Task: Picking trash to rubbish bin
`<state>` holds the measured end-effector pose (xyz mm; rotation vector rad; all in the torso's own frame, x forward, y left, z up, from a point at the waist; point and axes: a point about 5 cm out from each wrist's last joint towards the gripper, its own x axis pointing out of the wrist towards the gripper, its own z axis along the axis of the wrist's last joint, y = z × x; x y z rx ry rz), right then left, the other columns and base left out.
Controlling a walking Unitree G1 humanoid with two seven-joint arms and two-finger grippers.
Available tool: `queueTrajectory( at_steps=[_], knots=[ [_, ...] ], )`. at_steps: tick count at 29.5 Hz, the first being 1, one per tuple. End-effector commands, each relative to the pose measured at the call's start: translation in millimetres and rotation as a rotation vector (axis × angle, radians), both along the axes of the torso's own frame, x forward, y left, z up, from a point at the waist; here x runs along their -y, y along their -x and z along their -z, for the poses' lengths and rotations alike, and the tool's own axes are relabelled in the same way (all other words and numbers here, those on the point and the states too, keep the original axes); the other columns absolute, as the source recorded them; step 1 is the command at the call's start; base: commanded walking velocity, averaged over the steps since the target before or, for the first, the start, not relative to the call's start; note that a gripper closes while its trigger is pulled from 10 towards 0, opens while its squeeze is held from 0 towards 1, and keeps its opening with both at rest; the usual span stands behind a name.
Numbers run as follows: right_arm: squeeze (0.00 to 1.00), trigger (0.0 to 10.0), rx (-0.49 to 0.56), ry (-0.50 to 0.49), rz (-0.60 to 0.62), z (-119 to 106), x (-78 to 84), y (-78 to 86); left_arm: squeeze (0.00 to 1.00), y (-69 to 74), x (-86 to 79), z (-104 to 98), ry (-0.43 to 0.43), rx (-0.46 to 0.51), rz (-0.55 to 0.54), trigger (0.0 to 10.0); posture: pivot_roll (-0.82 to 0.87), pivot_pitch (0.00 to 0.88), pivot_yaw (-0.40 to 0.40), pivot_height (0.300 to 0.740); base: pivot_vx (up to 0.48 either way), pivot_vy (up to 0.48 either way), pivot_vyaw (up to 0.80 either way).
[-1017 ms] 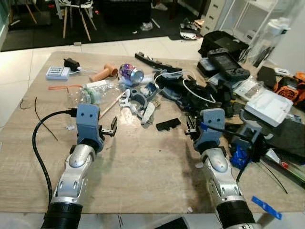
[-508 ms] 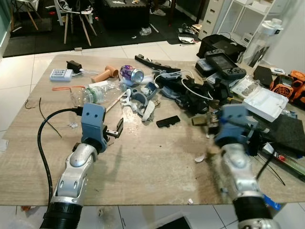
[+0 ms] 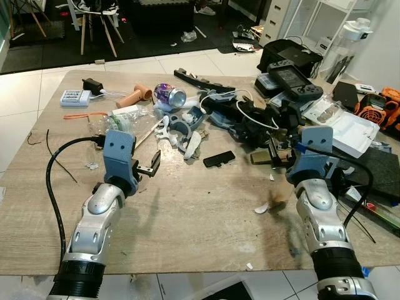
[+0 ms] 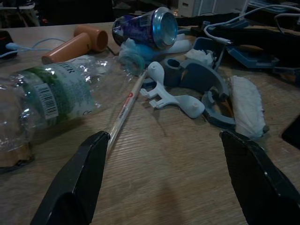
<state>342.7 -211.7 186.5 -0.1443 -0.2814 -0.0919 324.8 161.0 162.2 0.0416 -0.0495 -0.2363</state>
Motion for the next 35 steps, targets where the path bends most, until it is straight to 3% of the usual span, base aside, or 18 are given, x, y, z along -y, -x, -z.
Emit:
queueTrajectory(
  at_steps=[1, 3, 5, 6, 7, 17, 20, 29, 35],
  knots=[
    [1.0, 10.0, 0.009, -0.014, 0.038, -6.3, 4.1, 0.4, 0.0, 3.2, 3.2, 1.0, 0.019, -0.013, 0.07, 10.0, 0.02, 0.148, -0.015, 0.74, 0.0, 0.0, 0.0],
    [1.0, 10.0, 0.025, -0.01, 0.07, -12.0, 7.5, 1.5, 0.0, 7.0, 11.2, -4.1, 0.038, 0.013, 0.165, 10.0, 0.02, 0.147, -0.016, 0.74, 0.0, 0.0, 0.0],
    [0.42, 10.0, 0.042, 0.004, 0.126, -19.6, 13.2, 3.6, 0.0, 10.6, 19.3, -9.3, 0.046, 0.037, 0.262, 10.0, 0.02, 0.143, -0.018, 0.74, 0.0, 0.0, 0.0],
    [0.42, 10.0, 0.046, 0.006, 0.142, -21.7, 14.8, 4.3, 0.0, 11.5, 21.4, -10.4, 0.048, 0.041, 0.286, 10.0, 0.02, 0.142, -0.017, 0.74, 0.0, 0.0, 0.0],
    [0.01, 10.0, 0.04, 0.014, 0.169, -22.4, 16.5, 5.4, 0.0, 13.3, 24.3, -11.5, 0.046, 0.047, 0.319, 10.0, 0.02, 0.142, -0.017, 0.74, 0.0, 0.0, 0.0],
    [0.0, 10.0, -0.057, 0.042, 0.351, -5.8, 29.1, 18.0, 0.0, 17.4, 31.6, -8.2, 0.04, 0.034, 0.36, 10.0, 0.01, 0.142, -0.018, 0.74, 0.0, 0.0, 0.0],
    [0.0, 10.0, -0.094, 0.061, 0.427, 2.2, 39.7, 23.0, 0.0, 18.2, 31.5, -8.2, 0.039, 0.031, 0.372, 10.0, 0.01, 0.146, -0.016, 0.74, 0.0, 0.0, 0.0],
    [0.0, 10.0, -0.126, 0.058, 0.453, 8.9, 57.4, 21.2, 0.0, 18.4, 36.6, -10.2, 0.045, 0.041, 0.397, 10.0, 0.02, 0.149, -0.018, 0.74, 0.0, 0.0, 0.0],
    [0.0, 10.0, -0.117, 0.046, 0.457, 8.1, 66.6, 15.8, 0.0, 27.9, 54.1, -17.8, 0.086, 0.077, 0.561, 10.0, 0.02, 0.154, -0.016, 0.74, 0.0, 0.0, 0.0]
  ],
)
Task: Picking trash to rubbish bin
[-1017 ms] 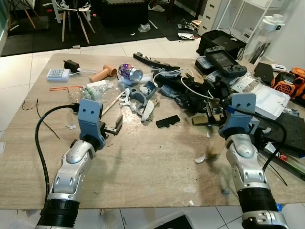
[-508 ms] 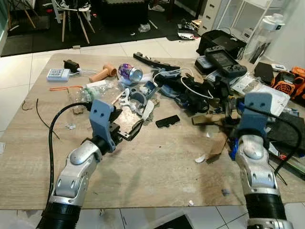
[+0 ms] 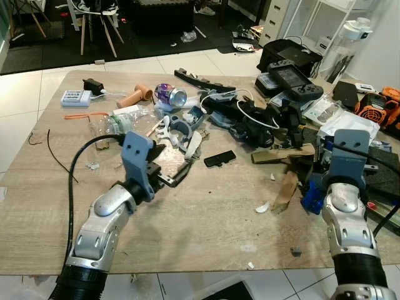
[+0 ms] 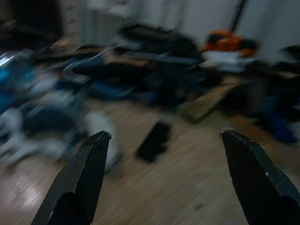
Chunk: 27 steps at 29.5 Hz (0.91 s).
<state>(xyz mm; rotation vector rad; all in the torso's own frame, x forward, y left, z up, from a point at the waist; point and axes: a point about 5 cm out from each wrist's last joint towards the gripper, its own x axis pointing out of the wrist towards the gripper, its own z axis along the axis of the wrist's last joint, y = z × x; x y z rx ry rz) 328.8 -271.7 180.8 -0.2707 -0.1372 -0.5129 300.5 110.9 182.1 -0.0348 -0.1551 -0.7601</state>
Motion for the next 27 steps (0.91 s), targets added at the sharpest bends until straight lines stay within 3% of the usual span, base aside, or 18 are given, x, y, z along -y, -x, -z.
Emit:
queueTrajectory(
  at_steps=[1, 4, 11, 14, 27],
  knots=[
    [0.0, 10.0, 0.003, -0.017, 0.01, 1.8, 7.1, 0.7, 0.0, 5.3, 6.8, 0.4, 0.017, -0.007, 0.061, 10.0, 0.02, 0.155, -0.016, 0.74, 0.0, 0.0, 0.0],
    [0.0, 10.0, 0.042, -0.088, -0.117, -3.0, -2.6, -7.5, 0.0, 9.5, 16.7, -3.6, 0.002, 0.015, 0.149, 10.0, 0.02, 0.158, -0.012, 0.74, 0.0, 0.0, 0.0],
    [0.0, 10.0, 0.055, -0.093, -0.175, -6.5, -13.4, -11.3, 0.0, 13.1, 22.6, -4.4, -0.016, 0.022, 0.209, 10.0, 0.02, 0.161, -0.008, 0.74, 0.0, 0.0, 0.0],
    [0.0, 10.0, 0.041, -0.129, -0.201, 2.3, -22.3, -10.5, 0.0, 17.5, 26.5, -3.1, -0.041, 0.022, 0.249, 10.0, 0.02, 0.162, -0.002, 0.74, 0.0, 0.0, 0.0],
    [0.0, 10.0, -0.046, -0.21, -0.203, 18.9, -16.5, -12.0, 0.0, 20.3, 26.9, -3.3, -0.052, 0.008, 0.306, 10.0, 0.03, 0.164, -0.001, 0.74, 0.0, 0.0, 0.0]
  ],
)
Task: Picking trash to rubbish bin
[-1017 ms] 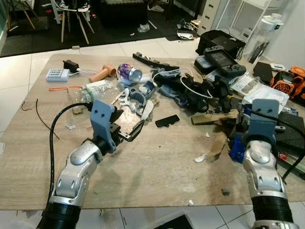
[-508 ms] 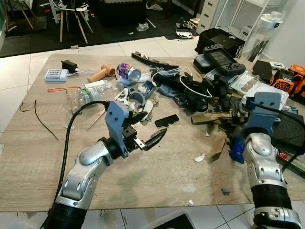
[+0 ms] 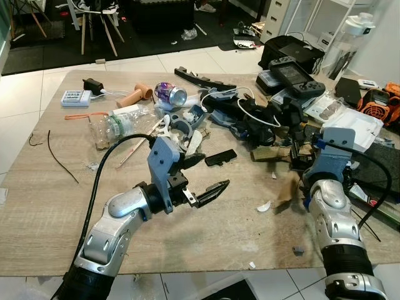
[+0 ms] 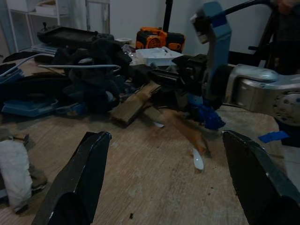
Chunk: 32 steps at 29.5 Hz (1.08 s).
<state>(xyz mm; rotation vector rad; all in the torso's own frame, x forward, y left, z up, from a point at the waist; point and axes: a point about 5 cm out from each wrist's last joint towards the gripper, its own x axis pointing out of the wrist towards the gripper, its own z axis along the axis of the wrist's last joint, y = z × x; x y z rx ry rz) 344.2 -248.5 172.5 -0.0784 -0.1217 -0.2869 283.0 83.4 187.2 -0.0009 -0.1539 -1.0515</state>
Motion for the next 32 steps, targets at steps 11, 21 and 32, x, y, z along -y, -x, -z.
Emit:
queueTrajectory(
  at_steps=[11, 21, 32],
  knots=[
    [1.0, 10.0, -0.012, -0.027, 0.165, -1.7, 3.8, 12.2, 0.0, 3.4, -4.3, 0.1, 0.011, -0.025, 0.013, 10.0, 0.03, 0.165, -0.004, 0.74, 0.0, 0.0, 0.0],
    [0.0, 10.0, -0.009, 0.049, 0.279, -6.6, -0.8, 19.7, 0.0, 2.3, -5.0, -0.7, 0.017, -0.028, 0.007, 10.0, 0.03, 0.166, -0.005, 0.74, 0.0, 0.0, 0.0],
    [1.0, 10.0, -0.058, 0.0, 0.225, 5.8, 1.4, 23.3, 0.0, 2.5, -4.7, -0.8, 0.015, -0.029, 0.005, 10.0, 0.03, 0.164, -0.01, 0.74, 0.0, 0.0, 0.0]
  ],
)
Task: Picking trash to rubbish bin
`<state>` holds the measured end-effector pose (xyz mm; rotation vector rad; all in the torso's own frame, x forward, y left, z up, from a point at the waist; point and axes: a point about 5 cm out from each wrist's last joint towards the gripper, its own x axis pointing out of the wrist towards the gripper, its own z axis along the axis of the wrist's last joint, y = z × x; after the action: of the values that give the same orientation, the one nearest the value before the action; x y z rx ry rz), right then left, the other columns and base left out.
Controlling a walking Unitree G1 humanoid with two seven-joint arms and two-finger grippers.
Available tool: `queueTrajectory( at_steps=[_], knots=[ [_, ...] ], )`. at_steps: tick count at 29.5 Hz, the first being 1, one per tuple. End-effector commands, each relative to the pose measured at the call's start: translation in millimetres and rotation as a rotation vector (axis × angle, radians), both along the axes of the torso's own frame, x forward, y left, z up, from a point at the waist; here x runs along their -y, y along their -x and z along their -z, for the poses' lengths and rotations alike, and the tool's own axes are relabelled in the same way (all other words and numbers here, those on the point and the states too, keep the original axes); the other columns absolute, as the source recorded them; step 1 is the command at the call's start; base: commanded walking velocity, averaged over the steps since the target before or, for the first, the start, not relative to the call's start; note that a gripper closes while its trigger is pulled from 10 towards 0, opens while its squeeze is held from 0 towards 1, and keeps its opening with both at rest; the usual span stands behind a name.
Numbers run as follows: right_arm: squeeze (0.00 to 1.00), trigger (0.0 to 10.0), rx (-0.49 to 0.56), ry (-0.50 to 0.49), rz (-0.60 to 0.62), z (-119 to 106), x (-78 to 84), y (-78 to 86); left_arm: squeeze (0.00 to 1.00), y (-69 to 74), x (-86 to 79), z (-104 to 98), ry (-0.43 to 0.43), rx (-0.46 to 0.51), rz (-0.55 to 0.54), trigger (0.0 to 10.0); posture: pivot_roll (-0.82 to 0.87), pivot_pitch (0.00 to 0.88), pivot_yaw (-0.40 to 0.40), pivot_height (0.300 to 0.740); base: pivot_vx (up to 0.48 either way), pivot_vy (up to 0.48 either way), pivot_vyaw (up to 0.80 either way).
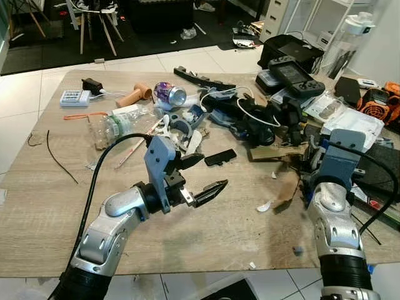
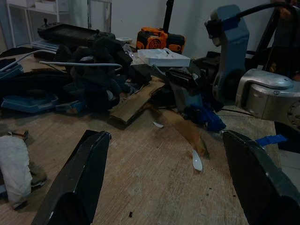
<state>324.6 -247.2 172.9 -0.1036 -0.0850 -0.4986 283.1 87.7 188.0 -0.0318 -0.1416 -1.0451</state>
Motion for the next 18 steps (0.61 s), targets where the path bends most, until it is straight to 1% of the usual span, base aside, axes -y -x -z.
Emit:
queueTrajectory(
  at_steps=[1, 5, 6, 7, 8, 10, 18],
  knots=[
    [1.0, 10.0, -0.038, 0.001, 0.014, 7.3, 1.8, 4.2, 0.0, 2.7, -0.3, 0.1, -0.004, -0.004, 0.009, 10.0, 0.03, 0.164, -0.011, 0.74, 0.0, 0.0, 0.0],
    [1.0, 10.0, -0.073, 0.019, 0.024, 11.3, 1.7, 4.4, 0.0, 3.0, 0.0, 0.5, -0.003, -0.005, 0.008, 10.0, 0.03, 0.164, -0.012, 0.74, 0.0, 0.0, 0.0],
    [0.95, 10.0, -0.088, 0.029, 0.02, 13.5, 1.9, 3.8, 0.0, 2.9, 0.3, 0.5, -0.003, -0.005, 0.007, 10.0, 0.03, 0.165, -0.013, 0.74, 0.0, 0.0, 0.0],
    [0.1, 10.0, -0.102, 0.034, 0.014, 16.1, 2.4, 3.0, 0.0, 2.6, 0.5, 0.4, -0.002, -0.004, 0.005, 10.0, 0.03, 0.164, -0.014, 0.74, 0.0, 0.0, 0.0],
    [0.0, 10.0, -0.112, 0.033, 0.008, 18.3, 3.2, 2.0, 0.0, 2.4, 0.7, 0.2, -0.001, -0.004, 0.004, 10.0, 0.03, 0.164, -0.017, 0.74, 0.0, 0.0, 0.0],
    [0.0, 10.0, -0.12, 0.03, 0.005, 19.8, 4.0, 1.3, 0.0, 2.3, 0.9, -0.1, 0.001, -0.003, 0.003, 10.0, 0.03, 0.164, -0.017, 0.74, 0.0, 0.0, 0.0],
    [0.0, 10.0, -0.155, -0.048, 0.009, 27.0, 5.3, -1.4, 0.0, 3.2, 0.1, 0.4, -0.001, -0.002, 0.0, 10.0, 0.03, 0.152, -0.022, 0.74, 0.0, 0.0, 0.0]
  ],
)
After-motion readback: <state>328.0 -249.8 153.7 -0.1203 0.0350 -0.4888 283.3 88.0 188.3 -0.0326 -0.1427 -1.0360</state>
